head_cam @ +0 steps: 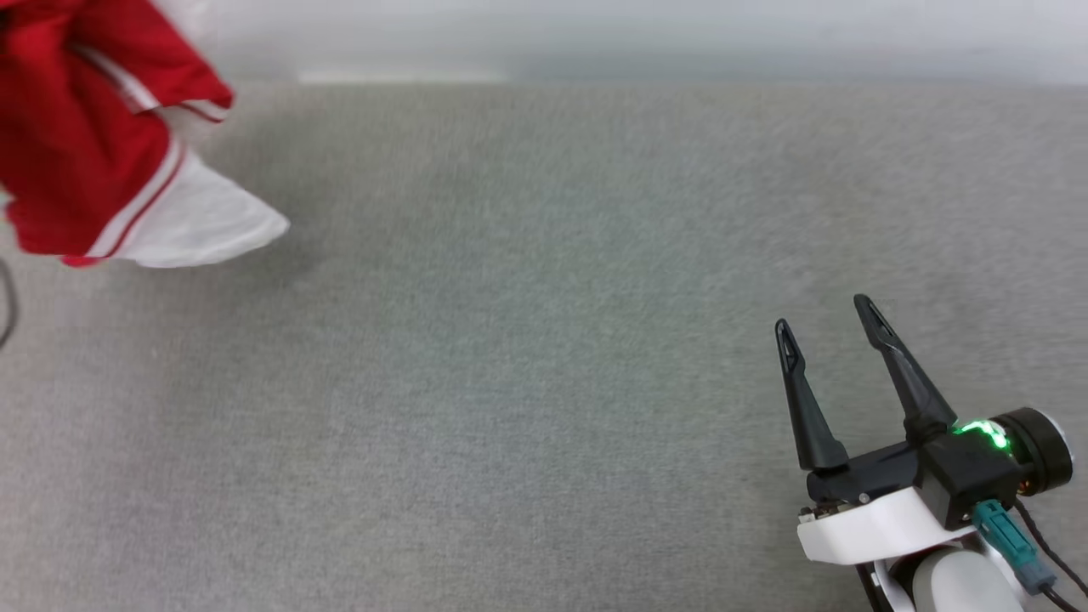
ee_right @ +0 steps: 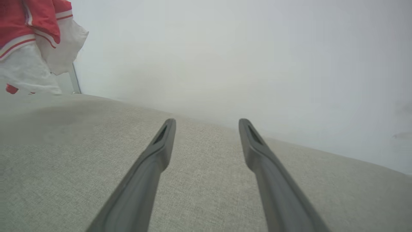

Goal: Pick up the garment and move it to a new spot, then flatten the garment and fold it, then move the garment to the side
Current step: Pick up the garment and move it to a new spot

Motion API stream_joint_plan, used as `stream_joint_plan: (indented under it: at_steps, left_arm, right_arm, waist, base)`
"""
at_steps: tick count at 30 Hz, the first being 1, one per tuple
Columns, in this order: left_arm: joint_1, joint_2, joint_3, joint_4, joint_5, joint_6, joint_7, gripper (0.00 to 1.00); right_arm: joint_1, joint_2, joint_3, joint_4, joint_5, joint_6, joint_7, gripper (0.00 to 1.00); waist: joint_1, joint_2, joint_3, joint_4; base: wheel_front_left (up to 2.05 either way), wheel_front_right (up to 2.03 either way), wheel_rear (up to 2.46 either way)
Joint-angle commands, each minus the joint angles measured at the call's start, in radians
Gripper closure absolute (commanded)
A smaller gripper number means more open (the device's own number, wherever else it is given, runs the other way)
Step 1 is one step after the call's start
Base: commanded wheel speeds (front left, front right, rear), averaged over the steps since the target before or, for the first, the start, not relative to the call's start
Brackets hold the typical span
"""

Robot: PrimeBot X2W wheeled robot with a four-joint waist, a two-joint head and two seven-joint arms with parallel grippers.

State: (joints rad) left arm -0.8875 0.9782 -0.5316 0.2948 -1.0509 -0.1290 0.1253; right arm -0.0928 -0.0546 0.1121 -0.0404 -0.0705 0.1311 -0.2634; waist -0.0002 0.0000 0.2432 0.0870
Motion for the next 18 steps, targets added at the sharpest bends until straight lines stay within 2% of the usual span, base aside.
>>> stream_joint_plan:
  at_steps: [1, 5, 11, 18]
  left_arm:
    - [-0.003, -0.019, -0.013, -0.03, 0.016, -0.001, -0.024, 1.0]
    - [-0.014, -0.06, -0.063, -0.096, 0.088, -0.001, -0.085, 1.0]
    - [0.018, -0.17, -0.165, -0.153, 0.189, -0.001, -0.175, 1.0]
    - [0.097, -0.37, -0.314, -0.148, 0.289, 0.022, -0.25, 1.0]
  right_arm:
    - [0.013, 0.005, -0.001, 0.002, 0.004, -0.001, -0.002, 0.0]
    - [0.025, 0.005, -0.004, 0.004, 0.014, -0.001, -0.002, 0.0]
    - [0.029, 0.006, -0.018, -0.006, 0.029, -0.001, -0.002, 0.0]
    - [0.034, 0.006, -0.029, -0.012, 0.048, -0.001, -0.002, 0.0]
  waist:
    - [0.0002, 0.0, -0.058, -0.041]
    - [0.0002, 0.0, -0.088, -0.073]
    - [0.0002, 0.0, -0.095, -0.14]
    - [0.0002, 0.0, -0.07, -0.217]
  base:
    - [0.0, 0.0, 0.0]
    - [0.0, 0.0, 0.0]
    - [0.0, 0.0, 0.0]
    - [0.0, 0.0, 0.0]
